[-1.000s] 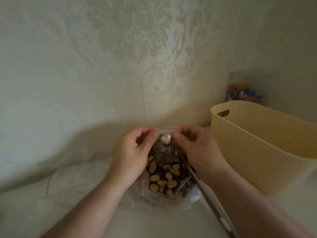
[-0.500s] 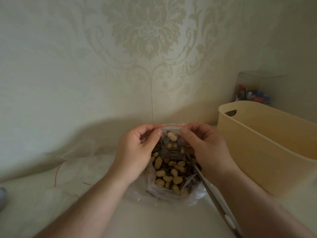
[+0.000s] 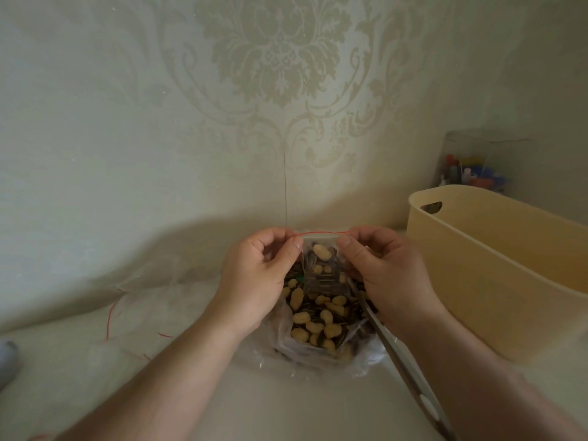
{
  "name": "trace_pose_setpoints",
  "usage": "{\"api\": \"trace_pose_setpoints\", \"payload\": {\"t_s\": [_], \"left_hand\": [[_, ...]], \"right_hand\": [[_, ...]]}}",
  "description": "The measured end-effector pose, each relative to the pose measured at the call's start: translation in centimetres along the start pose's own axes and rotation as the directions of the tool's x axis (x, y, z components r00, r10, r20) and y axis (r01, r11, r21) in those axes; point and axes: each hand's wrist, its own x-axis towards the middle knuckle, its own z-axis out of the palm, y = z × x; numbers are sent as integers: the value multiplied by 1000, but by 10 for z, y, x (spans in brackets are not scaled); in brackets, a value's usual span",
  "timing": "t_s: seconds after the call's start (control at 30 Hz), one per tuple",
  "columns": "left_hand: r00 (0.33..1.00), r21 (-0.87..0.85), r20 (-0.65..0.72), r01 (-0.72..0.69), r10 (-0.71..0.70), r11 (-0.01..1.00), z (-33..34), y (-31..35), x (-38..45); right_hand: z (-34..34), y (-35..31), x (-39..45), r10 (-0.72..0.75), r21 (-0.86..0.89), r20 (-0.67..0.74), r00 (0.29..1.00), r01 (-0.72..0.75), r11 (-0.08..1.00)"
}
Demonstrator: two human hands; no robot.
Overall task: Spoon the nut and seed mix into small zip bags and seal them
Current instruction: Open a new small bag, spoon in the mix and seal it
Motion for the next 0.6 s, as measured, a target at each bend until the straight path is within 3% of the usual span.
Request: {"api": "trace_pose_setpoints", "payload": {"t_s": [0.23, 0.6], "left_hand": [[1000, -18, 16, -16, 16, 1000, 3, 0, -3], [997, -76, 50, -63, 67, 995, 7, 6, -8]], "right_hand": [[1, -2, 0, -3, 16, 34, 999, 3, 1000], [2, 4, 2, -34, -96, 60, 998, 40, 995]]}}
